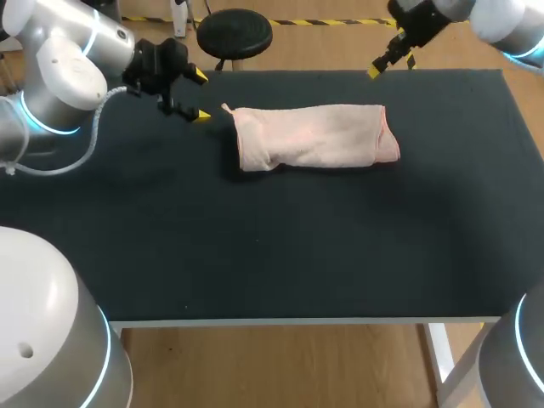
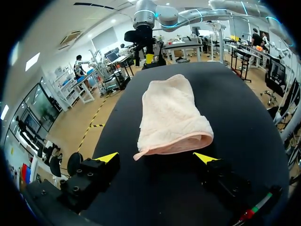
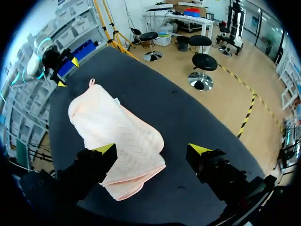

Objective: Fold the towel

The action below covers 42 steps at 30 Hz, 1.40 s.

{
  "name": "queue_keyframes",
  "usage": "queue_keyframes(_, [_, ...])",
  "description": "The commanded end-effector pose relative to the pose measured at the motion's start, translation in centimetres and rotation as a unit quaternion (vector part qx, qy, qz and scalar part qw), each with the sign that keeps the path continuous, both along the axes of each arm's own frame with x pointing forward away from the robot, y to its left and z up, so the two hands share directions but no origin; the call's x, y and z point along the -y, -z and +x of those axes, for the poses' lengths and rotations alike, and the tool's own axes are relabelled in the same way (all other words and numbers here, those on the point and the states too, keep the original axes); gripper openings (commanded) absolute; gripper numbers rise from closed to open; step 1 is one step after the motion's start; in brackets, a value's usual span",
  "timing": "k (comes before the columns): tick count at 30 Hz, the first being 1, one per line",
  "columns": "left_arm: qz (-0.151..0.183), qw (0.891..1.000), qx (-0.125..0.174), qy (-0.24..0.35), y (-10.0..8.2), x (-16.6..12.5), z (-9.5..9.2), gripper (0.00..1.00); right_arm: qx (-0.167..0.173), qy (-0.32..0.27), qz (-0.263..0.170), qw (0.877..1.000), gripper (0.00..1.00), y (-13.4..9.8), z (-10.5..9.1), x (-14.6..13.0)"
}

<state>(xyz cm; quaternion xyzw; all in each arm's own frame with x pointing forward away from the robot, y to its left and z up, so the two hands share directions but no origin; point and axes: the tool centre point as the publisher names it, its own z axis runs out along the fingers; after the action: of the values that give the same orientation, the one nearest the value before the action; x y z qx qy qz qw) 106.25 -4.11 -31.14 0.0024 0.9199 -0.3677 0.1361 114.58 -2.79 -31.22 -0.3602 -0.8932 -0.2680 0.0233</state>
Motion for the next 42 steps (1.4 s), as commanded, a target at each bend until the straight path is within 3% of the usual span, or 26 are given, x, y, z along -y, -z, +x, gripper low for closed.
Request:
queue_keyframes(1, [-0.001,1.000,0.001,0.000,0.1,0.0,0.0,1.00,-0.171,0.008,0.187,0.967,1.00,0.7,-0.3,1.4])
queue_keyframes(4, [-0.001,1.000,0.001,0.000,0.1,0.0,0.0,1.00,-0.199,0.027,0.203,0.958,1.00,2.0,-1.3,1.7])
queue_keyframes(16, [-0.001,1.000,0.001,0.000,0.1,0.0,0.0,1.00,-0.240,0.108,0.208,0.942,1.00,6.9,-4.4,1.5])
queue_keyframes(20, [-0.001,1.000,0.001,0.000,0.1,0.0,0.0,1.00,-0.254,0.121,0.206,0.937,1.00,7.4,-5.0,1.3])
queue_keyframes(28, [-0.001,1.000,0.001,0.000,0.1,0.0,0.0,1.00,-0.266,0.139,0.167,0.939,1.00,8.0,-5.9,1.6])
queue_keyframes(42, [-0.001,1.000,0.001,0.000,0.1,0.0,0.0,1.00,-0.273,0.157,0.141,0.938,1.00,9.2,-6.6,1.8])
